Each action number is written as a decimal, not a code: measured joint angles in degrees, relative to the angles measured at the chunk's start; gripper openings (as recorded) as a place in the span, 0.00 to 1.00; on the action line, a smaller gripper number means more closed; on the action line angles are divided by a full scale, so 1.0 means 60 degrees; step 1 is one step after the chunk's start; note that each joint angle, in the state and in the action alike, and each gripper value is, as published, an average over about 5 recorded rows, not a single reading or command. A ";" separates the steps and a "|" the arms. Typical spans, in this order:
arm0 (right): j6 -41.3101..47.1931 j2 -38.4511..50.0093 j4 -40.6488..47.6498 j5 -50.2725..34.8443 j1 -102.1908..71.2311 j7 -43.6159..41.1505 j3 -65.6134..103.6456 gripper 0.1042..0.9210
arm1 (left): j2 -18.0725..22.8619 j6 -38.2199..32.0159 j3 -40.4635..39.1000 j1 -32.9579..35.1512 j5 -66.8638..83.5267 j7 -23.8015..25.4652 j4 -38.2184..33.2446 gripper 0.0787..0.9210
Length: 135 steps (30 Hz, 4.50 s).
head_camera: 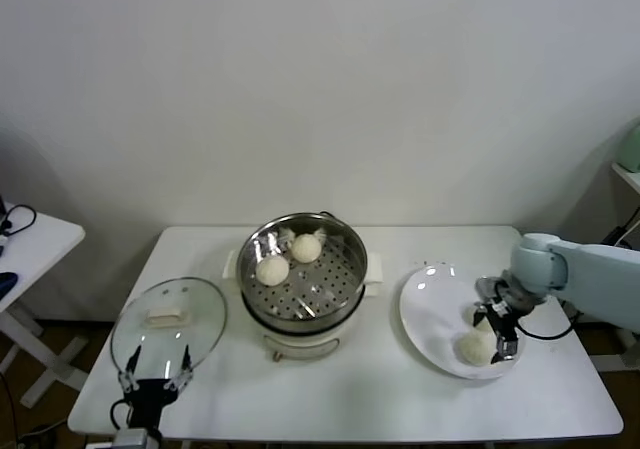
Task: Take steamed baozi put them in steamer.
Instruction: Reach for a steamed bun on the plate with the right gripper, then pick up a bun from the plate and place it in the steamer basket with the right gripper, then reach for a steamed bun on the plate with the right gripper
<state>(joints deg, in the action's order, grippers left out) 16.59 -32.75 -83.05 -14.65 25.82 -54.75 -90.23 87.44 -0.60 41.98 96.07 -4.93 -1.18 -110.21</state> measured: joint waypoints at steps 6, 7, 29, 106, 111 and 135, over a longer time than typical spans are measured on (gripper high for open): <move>0.0080 -0.0051 0.0052 0.0170 -0.0352 0.0156 0.0294 0.88 | -0.0002 -0.0013 -0.0011 0.0015 0.0002 -0.0003 -0.0006 0.88; 0.0093 -0.0062 0.0064 0.0201 -0.0413 0.0182 0.0345 0.88 | -0.0003 -0.0015 -0.0012 0.0017 0.0003 -0.0004 -0.0007 0.88; 0.0172 -0.0121 0.0096 0.0633 -0.0839 0.0329 0.0712 0.68 | -0.0020 -0.0015 -0.0029 -0.0027 0.0019 -0.0005 -0.0007 0.88; -0.6253 -0.7171 0.0707 0.1913 0.2101 0.0549 0.0343 0.64 | 0.0066 0.0014 0.0018 0.0122 -0.0207 -0.0035 -0.0053 0.88; -0.6379 -0.7284 0.0872 0.1894 0.1993 0.0575 0.0397 0.72 | 0.0066 0.0018 0.0030 0.0127 -0.0207 -0.0035 -0.0079 0.88; -0.4992 -0.4688 0.0671 -0.1186 0.4254 -0.0834 -0.1109 0.88 | 0.0031 0.0011 -0.0009 0.0106 -0.0176 -0.0037 -0.0128 0.88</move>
<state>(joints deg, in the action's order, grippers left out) -13.36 -60.88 -79.03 -21.77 51.34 -59.75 -96.89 87.62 -0.53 41.93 96.71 -5.99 -1.40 -110.98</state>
